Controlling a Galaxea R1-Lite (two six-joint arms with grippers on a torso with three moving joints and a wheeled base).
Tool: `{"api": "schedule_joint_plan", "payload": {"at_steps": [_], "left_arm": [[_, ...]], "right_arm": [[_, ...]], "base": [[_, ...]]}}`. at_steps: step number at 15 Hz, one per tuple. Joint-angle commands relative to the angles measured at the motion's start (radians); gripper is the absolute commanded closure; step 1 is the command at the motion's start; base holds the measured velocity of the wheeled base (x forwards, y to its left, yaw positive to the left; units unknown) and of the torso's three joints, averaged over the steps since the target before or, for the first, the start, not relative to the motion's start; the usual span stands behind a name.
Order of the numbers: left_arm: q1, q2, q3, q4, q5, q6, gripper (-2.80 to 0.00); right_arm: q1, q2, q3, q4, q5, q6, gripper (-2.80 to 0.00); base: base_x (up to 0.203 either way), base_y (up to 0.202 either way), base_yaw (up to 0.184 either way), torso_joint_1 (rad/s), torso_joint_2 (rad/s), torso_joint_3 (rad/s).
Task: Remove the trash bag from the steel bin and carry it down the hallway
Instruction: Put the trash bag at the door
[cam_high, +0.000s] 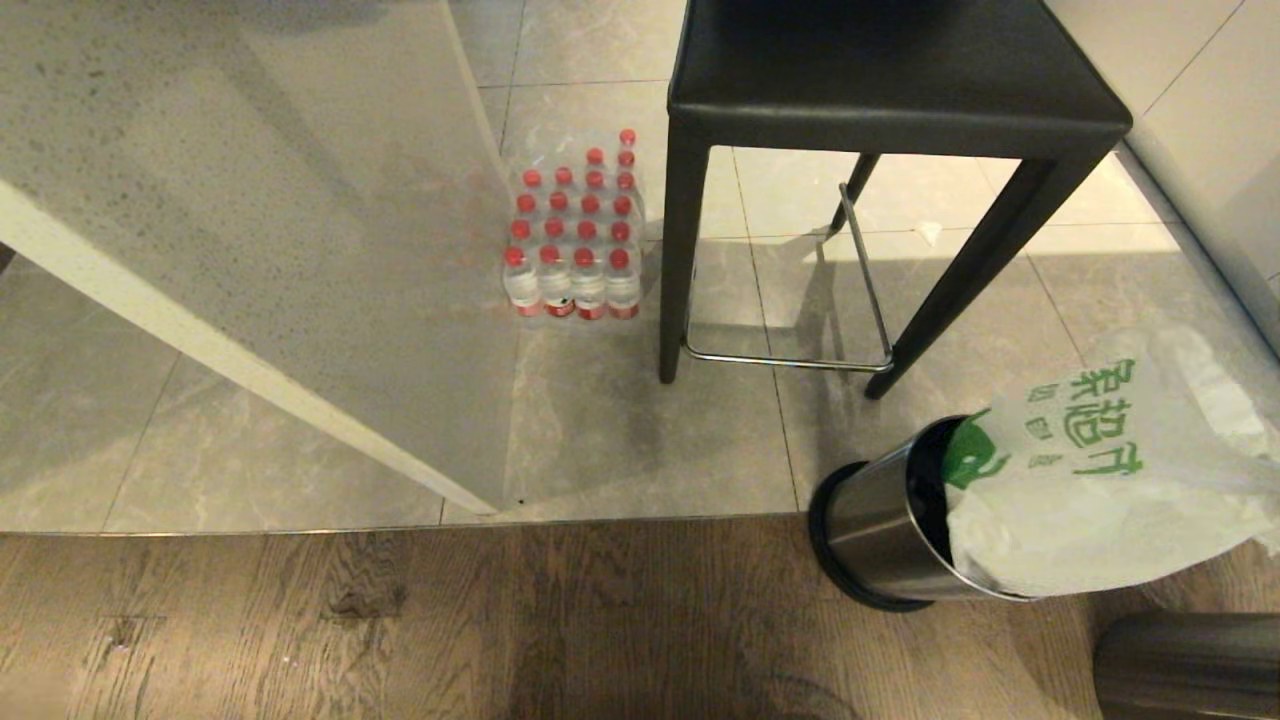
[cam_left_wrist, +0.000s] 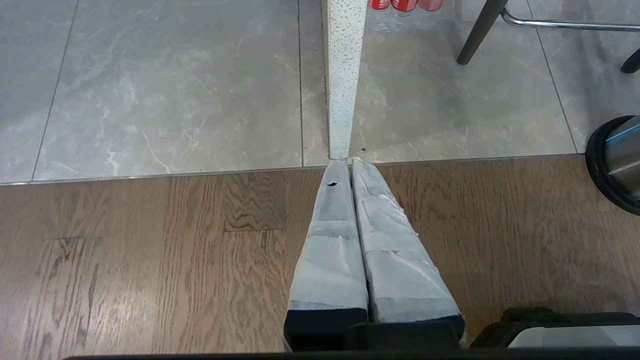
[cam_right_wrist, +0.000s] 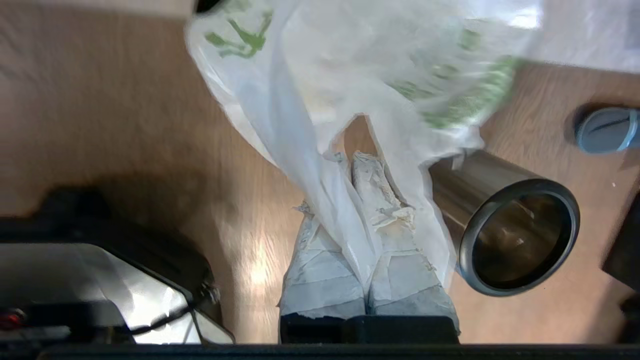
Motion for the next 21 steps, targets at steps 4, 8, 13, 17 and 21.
{"api": "schedule_joint_plan", "payload": {"at_steps": [4, 8, 13, 17, 21], "left_arm": [[0.0, 0.0, 0.0, 0.0, 0.0, 0.0, 0.0], [0.0, 0.0, 0.0, 0.0, 0.0, 0.0, 0.0], [0.0, 0.0, 0.0, 0.0, 0.0, 0.0, 0.0], [0.0, 0.0, 0.0, 0.0, 0.0, 0.0, 0.0], [0.0, 0.0, 0.0, 0.0, 0.0, 0.0, 0.0]], "right_arm": [[-0.006, -0.258, 0.035, 0.008, 0.002, 0.008, 0.0], [-0.047, -0.445, 0.131, 0.022, -0.035, 0.102, 0.0], [-0.117, -0.557, 0.432, -0.243, 0.017, 0.197, 0.0], [-0.249, -0.619, 0.696, -0.472, 0.227, 0.097, 0.0], [-0.227, -0.733, 0.782, -0.343, 0.246, 0.087, 0.0]], "base": [[0.0, 0.0, 0.0, 0.0, 0.0, 0.0], [0.0, 0.0, 0.0, 0.0, 0.0, 0.0], [0.0, 0.0, 0.0, 0.0, 0.0, 0.0], [0.0, 0.0, 0.0, 0.0, 0.0, 0.0], [0.0, 0.0, 0.0, 0.0, 0.0, 0.0]]}}
